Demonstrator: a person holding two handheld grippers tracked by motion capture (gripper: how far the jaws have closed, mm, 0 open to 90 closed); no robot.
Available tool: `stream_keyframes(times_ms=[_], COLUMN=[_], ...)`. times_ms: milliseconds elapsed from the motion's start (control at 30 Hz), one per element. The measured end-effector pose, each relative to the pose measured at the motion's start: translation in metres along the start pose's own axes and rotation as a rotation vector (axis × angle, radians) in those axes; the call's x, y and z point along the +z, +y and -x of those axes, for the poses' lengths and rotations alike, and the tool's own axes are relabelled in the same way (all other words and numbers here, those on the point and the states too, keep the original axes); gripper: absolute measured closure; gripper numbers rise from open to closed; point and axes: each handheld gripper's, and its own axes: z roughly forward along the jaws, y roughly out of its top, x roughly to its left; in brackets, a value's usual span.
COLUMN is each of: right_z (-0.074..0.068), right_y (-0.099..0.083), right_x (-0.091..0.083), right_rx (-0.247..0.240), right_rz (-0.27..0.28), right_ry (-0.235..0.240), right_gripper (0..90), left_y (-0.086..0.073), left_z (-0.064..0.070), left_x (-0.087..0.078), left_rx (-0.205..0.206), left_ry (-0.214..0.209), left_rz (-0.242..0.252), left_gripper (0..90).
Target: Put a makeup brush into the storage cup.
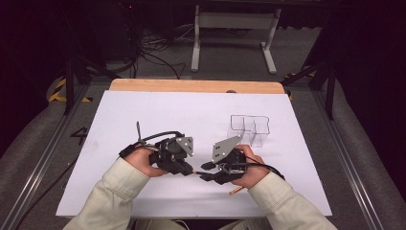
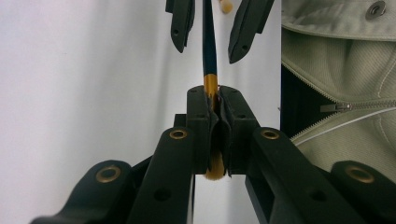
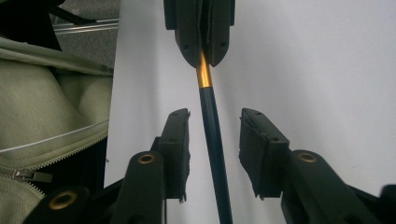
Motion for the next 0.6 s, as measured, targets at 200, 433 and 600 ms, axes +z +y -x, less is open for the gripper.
stream_keyframes(times_ms=[200, 433, 600], right_z=[-0.0009, -0.0008, -0.0003], right_y=[-0.0001, -0.0001, -0.0005], right_x=[0.001, 0.0033, 0.0055], right_rx=[-0.022, -0.027, -0.028], right_rz=[-0.012, -0.025, -0.032], right_ry=[0.005, 0.014, 0.024], right_gripper=[72.2, 75.1, 77.2], left_y=[0.0002, 0.0001, 0.0001], left_z=[0.0009, 0.0011, 0.0003], left_x=[-0.0001, 0.0002, 0.0009], left_rx=[0.009, 0.008, 0.017], left_ry=[0.003, 0.0, -0.008], left_rz=[0.006, 0.004, 0.003], left_gripper=[83.3, 83.3, 83.3])
